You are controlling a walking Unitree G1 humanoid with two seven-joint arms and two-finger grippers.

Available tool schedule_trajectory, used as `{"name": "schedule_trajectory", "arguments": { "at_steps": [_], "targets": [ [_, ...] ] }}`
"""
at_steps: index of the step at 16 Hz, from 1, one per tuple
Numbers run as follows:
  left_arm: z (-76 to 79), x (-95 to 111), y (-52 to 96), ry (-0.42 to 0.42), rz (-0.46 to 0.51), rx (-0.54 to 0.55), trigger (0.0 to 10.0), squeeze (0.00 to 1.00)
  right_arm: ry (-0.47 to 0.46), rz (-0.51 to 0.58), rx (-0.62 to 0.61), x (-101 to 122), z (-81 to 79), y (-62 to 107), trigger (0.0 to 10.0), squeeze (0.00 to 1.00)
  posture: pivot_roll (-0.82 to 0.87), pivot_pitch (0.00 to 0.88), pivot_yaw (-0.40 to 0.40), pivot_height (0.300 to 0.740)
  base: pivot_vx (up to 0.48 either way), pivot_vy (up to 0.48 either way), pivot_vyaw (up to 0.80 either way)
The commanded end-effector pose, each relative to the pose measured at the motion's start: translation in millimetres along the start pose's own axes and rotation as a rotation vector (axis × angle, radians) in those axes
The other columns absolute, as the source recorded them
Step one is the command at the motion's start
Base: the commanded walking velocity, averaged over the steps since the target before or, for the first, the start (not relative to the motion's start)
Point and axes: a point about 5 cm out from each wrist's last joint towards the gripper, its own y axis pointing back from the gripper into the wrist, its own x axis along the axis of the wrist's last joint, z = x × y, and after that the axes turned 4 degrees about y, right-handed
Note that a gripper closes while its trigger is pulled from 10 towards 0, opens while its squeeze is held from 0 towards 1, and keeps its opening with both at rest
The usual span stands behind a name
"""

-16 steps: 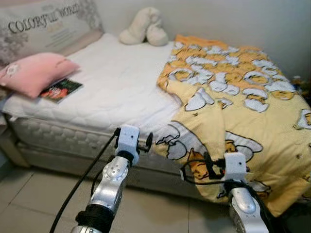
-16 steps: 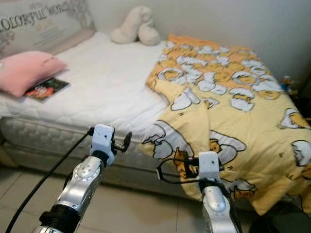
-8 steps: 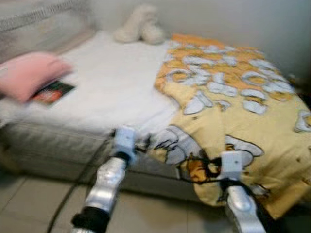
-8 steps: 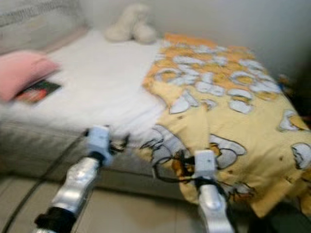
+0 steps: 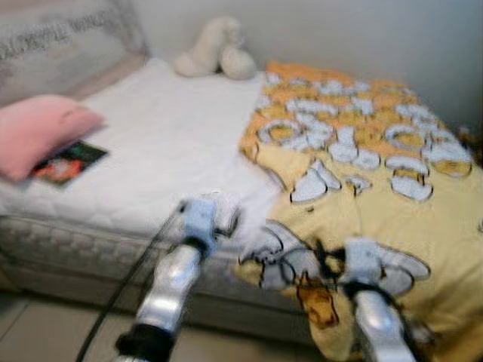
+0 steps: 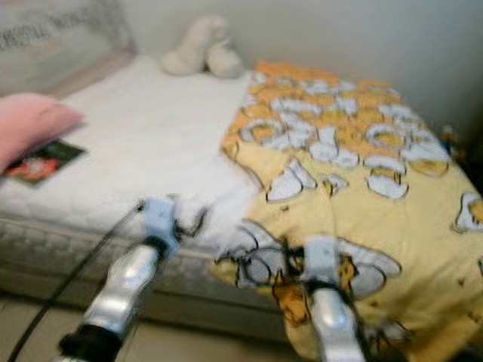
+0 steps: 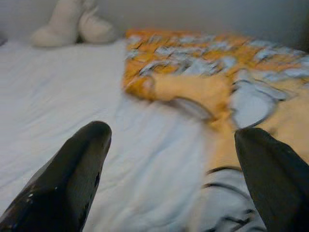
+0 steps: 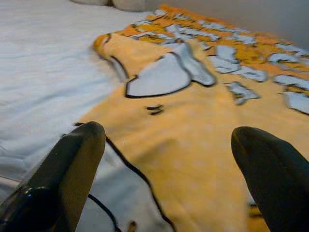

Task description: Clean up the room

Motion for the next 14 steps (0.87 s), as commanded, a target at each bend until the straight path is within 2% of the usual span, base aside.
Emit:
{"name": "schedule_trajectory", "arguments": {
  "at_steps": [1,5,6,7,8,10,11,12,13,14],
  "targets": [
    [13.8,3.2,-3.2,0.010,0.012,-0.050,10.0,0.00,0.024,-0.003,-0.026,-0.8,13.1,2.8,10.0,0.00,0.10,0.000,-0.023,0.740,0.480,0.000,0.00],
    [17.7,1.4,-3.3,0.012,0.004,-0.071,10.0,0.00,0.035,-0.018,-0.032,-6.0,15.9,13.1,10.0,0.00,0.09,0.000,-0.028,0.740,0.480,0.000,0.00],
    [18.9,-1.7,-9.1,0.015,-0.013,-0.065,10.0,0.00,0.047,-0.069,-0.067,-19.9,26.2,34.1,10.0,0.00,0.05,0.053,-0.046,0.740,0.480,0.000,0.00],
    [20.1,-3.4,-15.4,0.005,-0.037,-0.076,10.0,0.00,0.074,-0.124,-0.090,-31.7,34.8,67.2,10.0,0.00,-0.01,0.115,-0.054,0.740,0.416,0.000,-0.78],
    [20.4,-4.1,-18.5,-0.015,-0.053,-0.086,10.0,0.00,0.083,-0.157,-0.093,-35.4,37.5,82.9,10.0,0.00,-0.02,0.122,-0.054,0.740,0.416,0.000,-0.78],
    [19.5,-19.2,-24.4,-0.079,-0.188,-0.113,10.0,0.00,0.118,-0.171,-0.070,-36.9,38.6,105.5,10.0,0.00,-0.08,0.198,-0.065,0.740,0.000,0.000,-0.39],
    [17.4,-25.4,-24.0,-0.093,-0.227,-0.114,10.0,0.00,0.124,-0.189,-0.055,-38.8,37.2,110.5,10.0,0.00,-0.08,0.198,-0.065,0.740,0.000,0.000,0.00],
    [10.2,-46.6,-16.4,-0.181,-0.356,-0.089,10.0,0.00,0.115,-0.235,-0.037,-44.0,33.2,122.7,10.0,0.00,-0.09,0.208,-0.078,0.740,0.000,0.000,0.00],
    [6.0,-55.3,-12.3,-0.195,-0.408,-0.066,10.0,0.00,0.112,-0.260,0.009,-43.3,23.0,130.7,10.0,0.00,-0.12,0.231,-0.096,0.740,0.000,0.000,0.00],
    [3.1,-53.9,-13.4,-0.181,-0.402,-0.040,10.0,0.00,0.117,-0.262,0.044,-39.2,16.4,136.5,10.0,0.00,-0.13,0.241,-0.109,0.740,0.000,0.000,0.00]
  ]
}}
